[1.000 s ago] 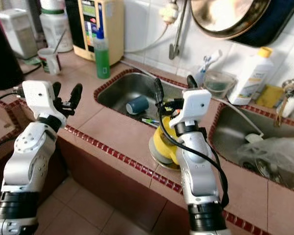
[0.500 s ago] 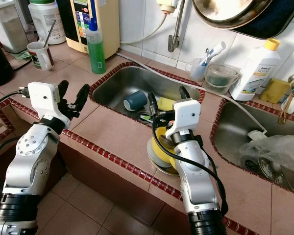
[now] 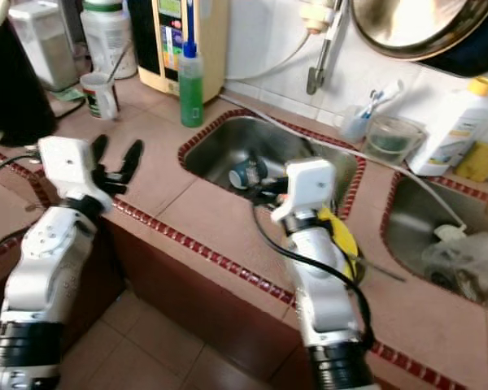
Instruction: Kitchen organization
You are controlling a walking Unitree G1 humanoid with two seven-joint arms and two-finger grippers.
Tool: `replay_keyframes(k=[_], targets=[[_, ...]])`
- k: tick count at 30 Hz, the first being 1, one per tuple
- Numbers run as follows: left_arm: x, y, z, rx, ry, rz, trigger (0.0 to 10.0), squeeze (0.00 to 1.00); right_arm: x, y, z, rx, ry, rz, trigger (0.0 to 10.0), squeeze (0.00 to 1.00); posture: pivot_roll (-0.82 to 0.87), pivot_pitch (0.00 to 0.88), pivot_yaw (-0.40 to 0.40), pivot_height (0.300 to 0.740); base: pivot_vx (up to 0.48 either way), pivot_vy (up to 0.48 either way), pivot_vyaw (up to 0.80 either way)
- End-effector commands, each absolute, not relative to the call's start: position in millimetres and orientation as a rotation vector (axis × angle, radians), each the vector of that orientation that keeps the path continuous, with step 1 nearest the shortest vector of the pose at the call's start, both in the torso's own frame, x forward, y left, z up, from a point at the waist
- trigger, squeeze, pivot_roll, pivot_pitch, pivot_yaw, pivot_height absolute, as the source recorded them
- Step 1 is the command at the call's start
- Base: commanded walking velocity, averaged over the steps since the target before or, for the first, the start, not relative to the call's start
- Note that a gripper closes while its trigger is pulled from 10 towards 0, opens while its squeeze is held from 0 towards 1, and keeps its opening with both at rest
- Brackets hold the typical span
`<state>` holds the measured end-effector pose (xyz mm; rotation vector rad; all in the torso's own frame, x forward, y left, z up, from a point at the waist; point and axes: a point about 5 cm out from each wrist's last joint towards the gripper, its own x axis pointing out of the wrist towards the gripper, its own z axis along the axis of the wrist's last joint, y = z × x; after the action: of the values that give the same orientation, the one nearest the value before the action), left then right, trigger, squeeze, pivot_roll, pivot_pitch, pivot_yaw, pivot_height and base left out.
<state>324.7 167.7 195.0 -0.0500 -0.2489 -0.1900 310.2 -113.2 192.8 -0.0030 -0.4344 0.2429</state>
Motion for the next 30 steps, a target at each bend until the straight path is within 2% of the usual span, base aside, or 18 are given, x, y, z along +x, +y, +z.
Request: replay_keyframes(k=[1, 25, 30], targets=[[325.1, 157.6, 195.8, -0.053, -0.254, -0.221, 10.0, 0.0, 311.8, -123.9, 189.2, -0.006, -0.413, 0.203, 10.0, 0.0, 0.09, 0.0, -0.075, 0.74, 0.0, 0.0, -0.79], [324.8, 157.3, 198.2, -0.017, -0.284, -0.245, 10.0, 0.0, 313.1, -122.7, 190.0, 0.0, -0.426, 0.207, 10.0, 0.0, 0.09, 0.0, -0.073, 0.74, 0.0, 0.0, -0.74], [323.0, 157.1, 198.8, 0.036, -0.301, -0.256, 10.0, 0.0, 312.4, -122.9, 184.4, -0.013, -0.407, 0.207, 10.0, 0.0, 0.09, 0.0, -0.07, 0.74, 0.0, 0.0, 0.0]])
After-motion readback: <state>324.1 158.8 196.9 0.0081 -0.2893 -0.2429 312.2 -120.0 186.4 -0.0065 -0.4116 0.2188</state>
